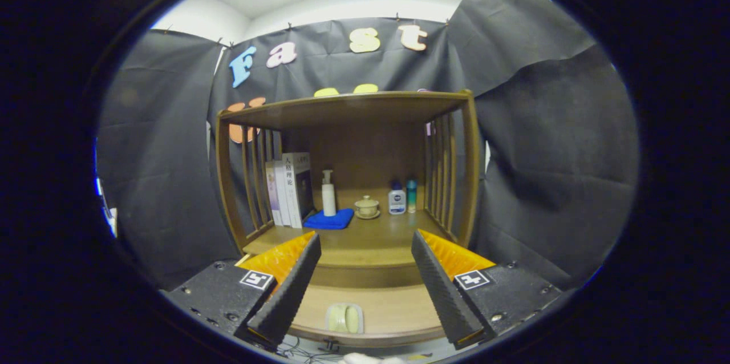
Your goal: Pull open the drawer, take out the items inside it, and place them on the countertop above the cabinet.
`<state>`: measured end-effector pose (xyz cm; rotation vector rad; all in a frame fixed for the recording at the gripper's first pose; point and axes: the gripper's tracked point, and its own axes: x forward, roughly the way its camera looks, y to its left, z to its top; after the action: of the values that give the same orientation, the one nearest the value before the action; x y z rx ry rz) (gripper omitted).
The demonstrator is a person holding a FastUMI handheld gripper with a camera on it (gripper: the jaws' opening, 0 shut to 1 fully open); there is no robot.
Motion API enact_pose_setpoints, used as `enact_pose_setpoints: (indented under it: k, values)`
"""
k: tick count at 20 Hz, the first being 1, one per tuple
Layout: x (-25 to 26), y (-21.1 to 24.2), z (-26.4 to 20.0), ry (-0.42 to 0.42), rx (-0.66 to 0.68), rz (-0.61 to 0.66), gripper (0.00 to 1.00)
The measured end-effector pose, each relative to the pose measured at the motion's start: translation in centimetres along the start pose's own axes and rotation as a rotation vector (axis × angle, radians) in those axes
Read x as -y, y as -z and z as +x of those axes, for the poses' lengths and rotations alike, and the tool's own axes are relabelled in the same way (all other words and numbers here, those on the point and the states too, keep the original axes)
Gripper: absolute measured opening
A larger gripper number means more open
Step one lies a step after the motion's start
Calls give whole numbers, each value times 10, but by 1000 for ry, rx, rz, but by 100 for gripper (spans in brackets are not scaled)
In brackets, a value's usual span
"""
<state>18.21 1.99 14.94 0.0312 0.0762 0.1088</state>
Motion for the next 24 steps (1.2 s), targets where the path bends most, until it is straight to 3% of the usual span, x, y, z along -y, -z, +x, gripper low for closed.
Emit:
enact_pose_setpoints:
  k: [8, 15, 19, 24]
  values:
    - [-33, 79, 105, 14, -405, -91, 100]
    - [-50, 187, 117, -1, -842, -106, 97]
    - [-49, 234, 102, 6, -1011, -86, 87]
    - [-40, 261, 88, 53, -1131, -76, 66]
